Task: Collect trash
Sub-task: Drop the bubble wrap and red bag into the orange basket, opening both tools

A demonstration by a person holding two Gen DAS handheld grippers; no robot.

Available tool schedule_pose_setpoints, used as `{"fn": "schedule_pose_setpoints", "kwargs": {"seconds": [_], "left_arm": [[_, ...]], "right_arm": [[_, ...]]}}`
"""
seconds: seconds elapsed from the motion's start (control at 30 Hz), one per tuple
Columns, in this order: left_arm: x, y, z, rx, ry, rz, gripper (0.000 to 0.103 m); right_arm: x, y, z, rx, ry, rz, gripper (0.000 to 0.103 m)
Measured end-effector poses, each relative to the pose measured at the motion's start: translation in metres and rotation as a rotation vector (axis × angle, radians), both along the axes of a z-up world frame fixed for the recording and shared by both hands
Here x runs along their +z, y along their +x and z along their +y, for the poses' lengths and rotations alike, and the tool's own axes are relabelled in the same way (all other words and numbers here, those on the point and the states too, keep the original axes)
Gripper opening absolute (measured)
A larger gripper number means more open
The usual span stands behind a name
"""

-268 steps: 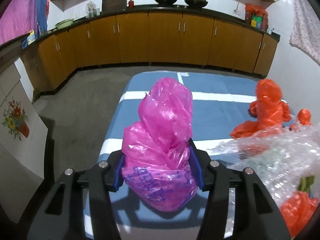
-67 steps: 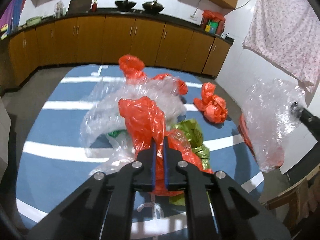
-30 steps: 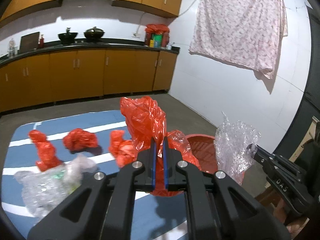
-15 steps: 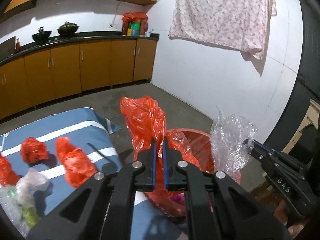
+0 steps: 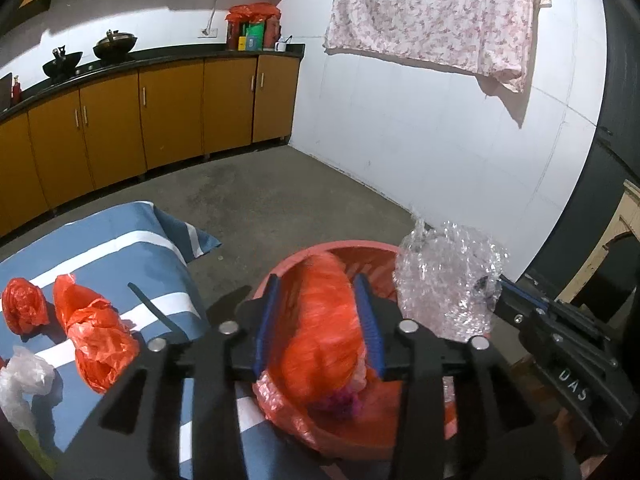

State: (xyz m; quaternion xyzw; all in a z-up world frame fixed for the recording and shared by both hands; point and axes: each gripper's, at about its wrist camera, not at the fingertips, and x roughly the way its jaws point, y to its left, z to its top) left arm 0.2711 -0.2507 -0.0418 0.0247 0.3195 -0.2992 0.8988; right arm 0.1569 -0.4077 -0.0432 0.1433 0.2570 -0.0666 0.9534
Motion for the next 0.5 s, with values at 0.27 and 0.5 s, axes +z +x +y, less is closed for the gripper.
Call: {"fn": "schedule_pose_setpoints", "kwargs": {"seconds": [0.27,0.5], "left_arm": [[0.005,-0.002,0.031,0.090,-0.012,0.012,0.058],[0.031,-0.023,0.074,0.155,-0.036,-0.047,0.070]], "right_arm": [[0.003,-0.026,-0.003,-0.059,-0.001,-0.034,0.060],[0.012,-0.037,-0.002,-0.081,-0.003,-0.044,0.060]]}}
